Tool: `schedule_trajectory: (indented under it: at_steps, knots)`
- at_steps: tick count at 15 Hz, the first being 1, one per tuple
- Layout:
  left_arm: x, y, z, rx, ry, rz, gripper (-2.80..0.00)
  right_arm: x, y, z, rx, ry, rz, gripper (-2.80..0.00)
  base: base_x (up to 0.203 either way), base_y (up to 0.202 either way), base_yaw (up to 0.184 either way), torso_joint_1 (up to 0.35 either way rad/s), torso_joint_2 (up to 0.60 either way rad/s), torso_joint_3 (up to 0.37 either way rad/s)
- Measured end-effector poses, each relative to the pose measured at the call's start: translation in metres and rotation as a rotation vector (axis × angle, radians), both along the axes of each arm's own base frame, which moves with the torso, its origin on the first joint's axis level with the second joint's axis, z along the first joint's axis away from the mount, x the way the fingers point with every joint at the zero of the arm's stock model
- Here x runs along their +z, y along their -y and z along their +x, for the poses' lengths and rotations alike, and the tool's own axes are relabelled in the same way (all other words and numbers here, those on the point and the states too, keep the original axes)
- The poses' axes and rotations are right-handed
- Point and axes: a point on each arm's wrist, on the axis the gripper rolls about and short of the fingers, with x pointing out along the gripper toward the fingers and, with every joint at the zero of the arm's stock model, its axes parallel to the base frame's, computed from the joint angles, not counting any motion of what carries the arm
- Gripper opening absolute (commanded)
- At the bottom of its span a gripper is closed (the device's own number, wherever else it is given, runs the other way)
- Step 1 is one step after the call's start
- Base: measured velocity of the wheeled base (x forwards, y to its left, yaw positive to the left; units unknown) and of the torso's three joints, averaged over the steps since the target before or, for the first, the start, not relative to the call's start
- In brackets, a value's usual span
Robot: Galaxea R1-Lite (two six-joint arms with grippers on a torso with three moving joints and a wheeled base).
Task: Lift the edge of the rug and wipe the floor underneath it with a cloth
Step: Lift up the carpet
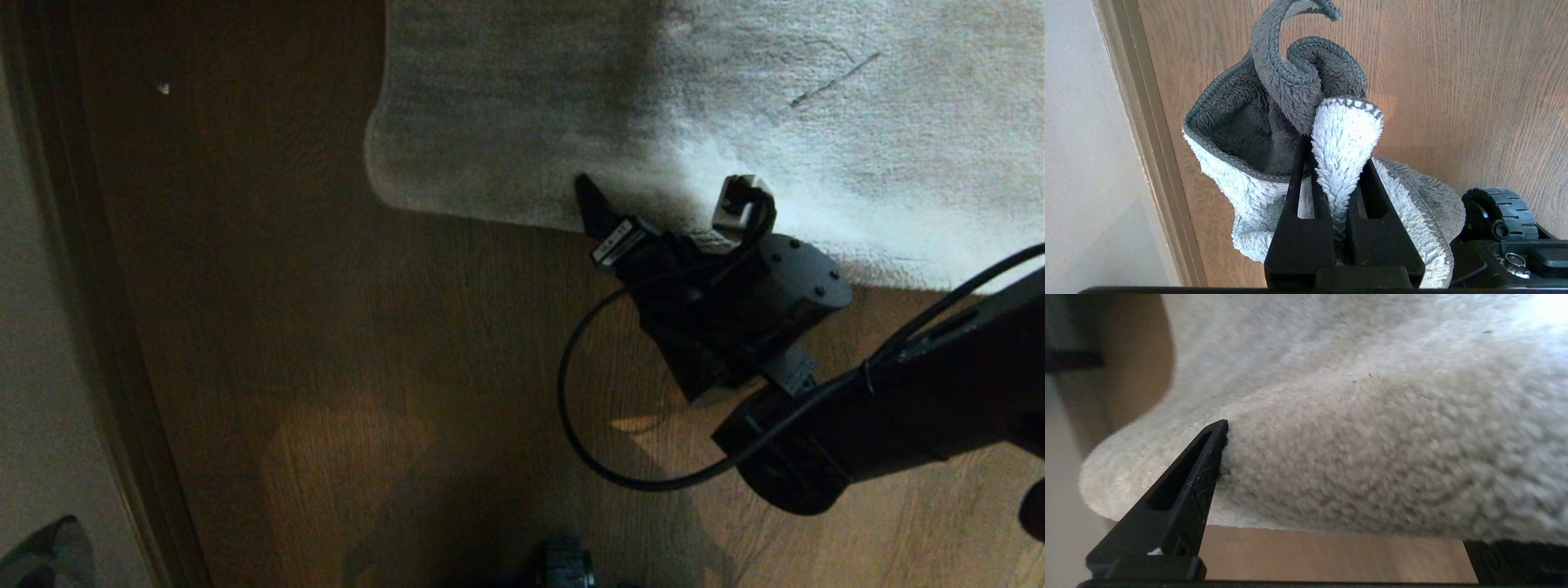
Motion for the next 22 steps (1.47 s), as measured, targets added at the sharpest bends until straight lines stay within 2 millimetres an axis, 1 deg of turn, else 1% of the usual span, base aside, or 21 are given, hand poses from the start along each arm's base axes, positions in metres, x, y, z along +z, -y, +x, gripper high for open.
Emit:
schedule_trajectory:
  at_steps: [3, 9, 13, 17, 18, 22]
  knots:
    - [0.000, 0.000, 0.000, 0.000, 0.000, 0.000, -2.80, -0.005, 0.004, -0.003, -0.073, -0.026, -0.033, 0.00, 0.000, 0.000, 0.000, 0.000, 0.00, 0.000]
    - [0.000, 0.000, 0.000, 0.000, 0.000, 0.000, -2.80, 0.005, 0.011, -0.009, -0.106, -0.003, -0.058, 0.00, 0.000, 0.000, 0.000, 0.000, 0.00, 0.000]
    - [0.000, 0.000, 0.000, 0.000, 0.000, 0.000, -2.80, -0.003, 0.021, -0.021, -0.112, -0.044, -0.090, 0.00, 0.000, 0.000, 0.000, 0.000, 0.00, 0.000]
    - [0.000, 0.000, 0.000, 0.000, 0.000, 0.000, -2.80, -0.009, 0.036, -0.036, -0.121, -0.084, -0.124, 0.00, 0.000, 0.000, 0.000, 0.000, 0.00, 0.000]
    - [0.000, 0.000, 0.000, 0.000, 0.000, 0.000, -2.80, -0.009, 0.040, -0.039, -0.127, -0.089, -0.127, 0.00, 0.000, 0.000, 0.000, 0.000, 0.00, 0.000]
    - [0.000, 0.000, 0.000, 0.000, 0.000, 0.000, -2.80, -0.001, 0.043, -0.045, -0.120, -0.071, -0.112, 0.00, 0.000, 0.000, 0.000, 0.000, 0.00, 0.000]
